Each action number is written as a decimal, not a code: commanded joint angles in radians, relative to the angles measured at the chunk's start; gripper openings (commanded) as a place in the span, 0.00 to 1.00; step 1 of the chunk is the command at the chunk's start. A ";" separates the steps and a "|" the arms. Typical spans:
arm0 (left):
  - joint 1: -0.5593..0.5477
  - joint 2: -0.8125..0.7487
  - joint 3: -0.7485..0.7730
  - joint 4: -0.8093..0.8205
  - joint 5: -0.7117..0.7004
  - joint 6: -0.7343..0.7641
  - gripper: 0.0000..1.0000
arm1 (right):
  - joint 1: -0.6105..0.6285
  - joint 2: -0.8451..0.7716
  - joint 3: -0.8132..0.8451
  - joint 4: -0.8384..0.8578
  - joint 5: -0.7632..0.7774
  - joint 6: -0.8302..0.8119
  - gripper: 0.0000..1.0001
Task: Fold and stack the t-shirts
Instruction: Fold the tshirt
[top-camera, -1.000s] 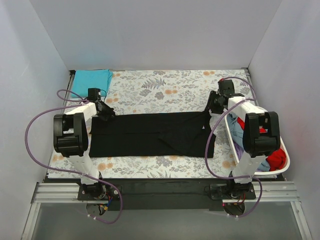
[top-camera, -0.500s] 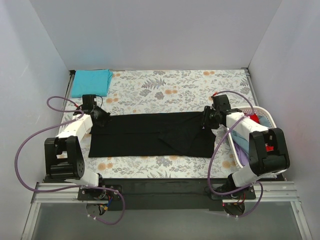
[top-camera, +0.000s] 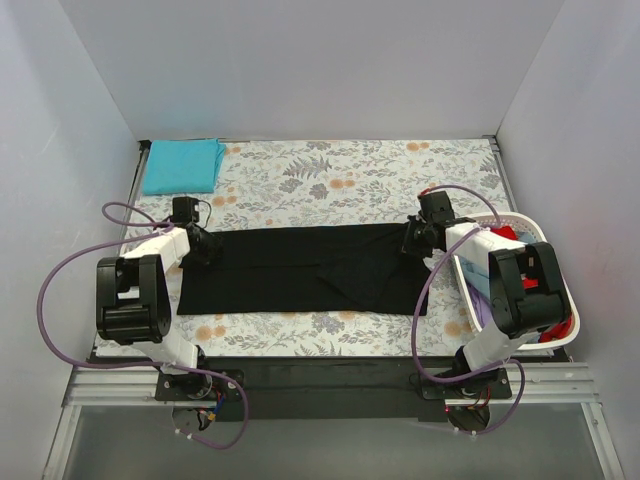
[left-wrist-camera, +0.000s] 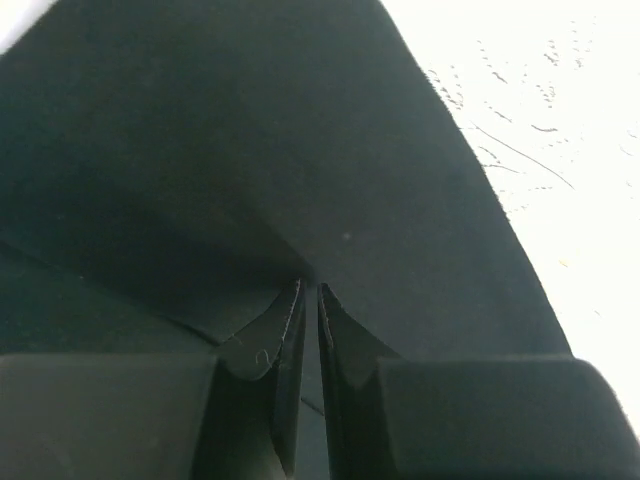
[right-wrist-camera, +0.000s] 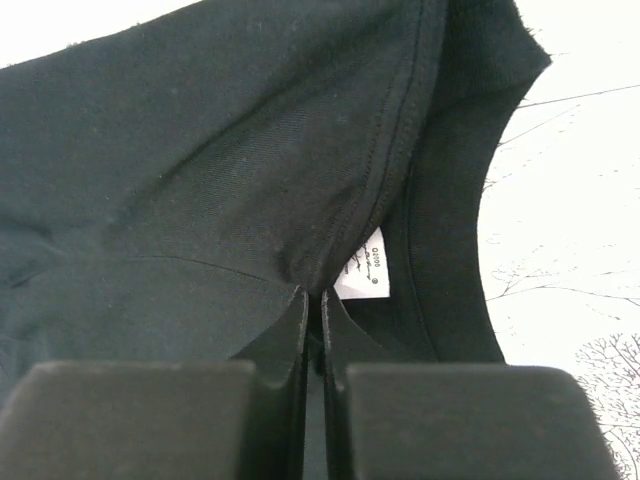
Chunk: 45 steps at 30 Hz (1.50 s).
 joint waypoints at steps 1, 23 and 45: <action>0.012 -0.003 -0.007 0.001 -0.047 -0.010 0.09 | 0.002 -0.045 -0.004 0.033 0.048 0.005 0.03; 0.034 -0.088 0.062 0.046 0.122 0.125 0.19 | 0.027 -0.183 0.031 -0.078 0.130 -0.064 0.53; -0.612 -0.061 -0.051 -0.054 -0.179 0.065 0.03 | 0.260 0.147 0.224 -0.085 0.211 -0.002 0.58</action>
